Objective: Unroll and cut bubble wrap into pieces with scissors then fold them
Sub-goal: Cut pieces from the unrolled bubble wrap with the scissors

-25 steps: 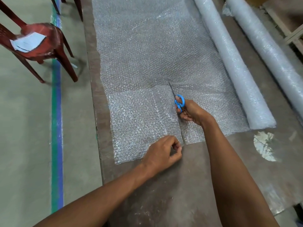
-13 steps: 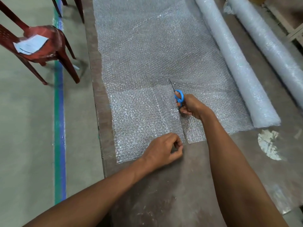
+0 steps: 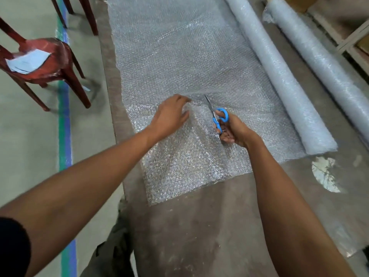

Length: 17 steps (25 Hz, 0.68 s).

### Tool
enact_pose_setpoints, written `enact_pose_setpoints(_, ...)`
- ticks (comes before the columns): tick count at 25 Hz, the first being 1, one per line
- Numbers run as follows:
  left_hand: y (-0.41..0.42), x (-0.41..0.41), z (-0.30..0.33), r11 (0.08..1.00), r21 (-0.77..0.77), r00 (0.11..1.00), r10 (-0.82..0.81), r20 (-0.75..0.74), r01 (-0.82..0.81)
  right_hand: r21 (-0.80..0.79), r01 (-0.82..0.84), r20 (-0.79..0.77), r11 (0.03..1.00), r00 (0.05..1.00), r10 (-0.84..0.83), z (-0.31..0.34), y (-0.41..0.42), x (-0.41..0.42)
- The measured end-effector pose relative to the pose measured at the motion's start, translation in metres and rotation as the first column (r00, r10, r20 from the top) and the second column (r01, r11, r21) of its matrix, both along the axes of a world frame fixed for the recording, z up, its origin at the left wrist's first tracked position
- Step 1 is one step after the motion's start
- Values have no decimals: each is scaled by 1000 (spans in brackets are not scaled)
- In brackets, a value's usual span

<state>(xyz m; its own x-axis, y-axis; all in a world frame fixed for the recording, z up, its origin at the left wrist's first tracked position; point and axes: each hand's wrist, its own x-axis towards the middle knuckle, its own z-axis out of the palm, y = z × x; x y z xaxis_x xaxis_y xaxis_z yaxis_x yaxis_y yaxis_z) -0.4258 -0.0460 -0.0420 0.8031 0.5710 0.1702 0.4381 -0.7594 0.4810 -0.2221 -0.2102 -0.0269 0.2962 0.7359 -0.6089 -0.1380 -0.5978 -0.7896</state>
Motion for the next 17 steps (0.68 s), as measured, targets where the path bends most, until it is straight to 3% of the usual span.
enact_pose_setpoints(5, 45, 15, -29, 944, 102, 919, -276, -280, 314, -36, 79, 1, 996, 997, -79, -4, -13, -4)
enact_pose_setpoints(10, 50, 6, -40, 915, 39, 881, -375, -288, 402, -85, 199, -92, 976, 974, -206, -11, -4, -7)
enact_pose_setpoints(17, 56, 8, -38, 911, -83, 879, -411, -242, 404, -92, 183, -155, 979, 968, -196, -9, 22, 3)
